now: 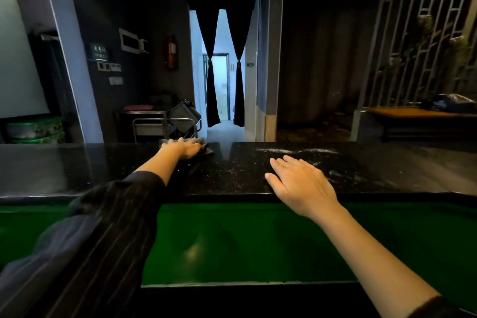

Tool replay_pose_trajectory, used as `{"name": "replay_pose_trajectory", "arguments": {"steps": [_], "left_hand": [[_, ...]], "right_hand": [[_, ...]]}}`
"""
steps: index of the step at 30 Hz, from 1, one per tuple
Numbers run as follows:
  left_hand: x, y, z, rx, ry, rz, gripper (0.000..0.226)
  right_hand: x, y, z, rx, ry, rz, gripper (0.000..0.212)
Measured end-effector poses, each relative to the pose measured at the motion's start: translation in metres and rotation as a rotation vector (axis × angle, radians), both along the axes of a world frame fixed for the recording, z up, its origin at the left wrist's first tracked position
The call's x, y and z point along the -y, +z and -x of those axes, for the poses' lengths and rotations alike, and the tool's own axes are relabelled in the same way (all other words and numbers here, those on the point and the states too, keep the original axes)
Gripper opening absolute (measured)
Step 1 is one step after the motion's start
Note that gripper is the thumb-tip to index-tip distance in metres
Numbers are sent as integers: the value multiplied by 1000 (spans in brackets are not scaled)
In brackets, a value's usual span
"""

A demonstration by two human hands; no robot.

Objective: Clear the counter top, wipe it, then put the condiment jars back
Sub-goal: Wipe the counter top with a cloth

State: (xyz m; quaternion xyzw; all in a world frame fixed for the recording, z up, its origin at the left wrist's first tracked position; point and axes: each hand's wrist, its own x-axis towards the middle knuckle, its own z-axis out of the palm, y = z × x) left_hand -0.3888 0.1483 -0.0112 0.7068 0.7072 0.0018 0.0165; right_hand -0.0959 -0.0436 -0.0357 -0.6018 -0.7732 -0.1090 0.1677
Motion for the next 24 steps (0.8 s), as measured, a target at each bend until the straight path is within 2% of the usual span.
{"name": "replay_pose_trajectory", "arguments": {"steps": [3,6,9,12,16,20,24], "left_hand": [[7,2,-61,-21,-145,32,58],[34,3,-110,-53,-367,54,68],[76,10,-105,13,-489,71,48],[95,13,-52,183,-409,34,48],[105,8,1,150,-205,4,48],[114,2,-21,31,-265,-24,45],[126,-6,-76,-37,-360,-77,47]], "right_hand": [[-1,0,0,6,-4,5,58],[0,1,-1,20,-8,8,57],[2,1,-3,29,8,11,57],[3,2,-4,33,10,27,59],[4,4,1,18,-12,41,59],[6,4,2,10,-27,32,60],[8,6,3,1,-44,44,59]]}}
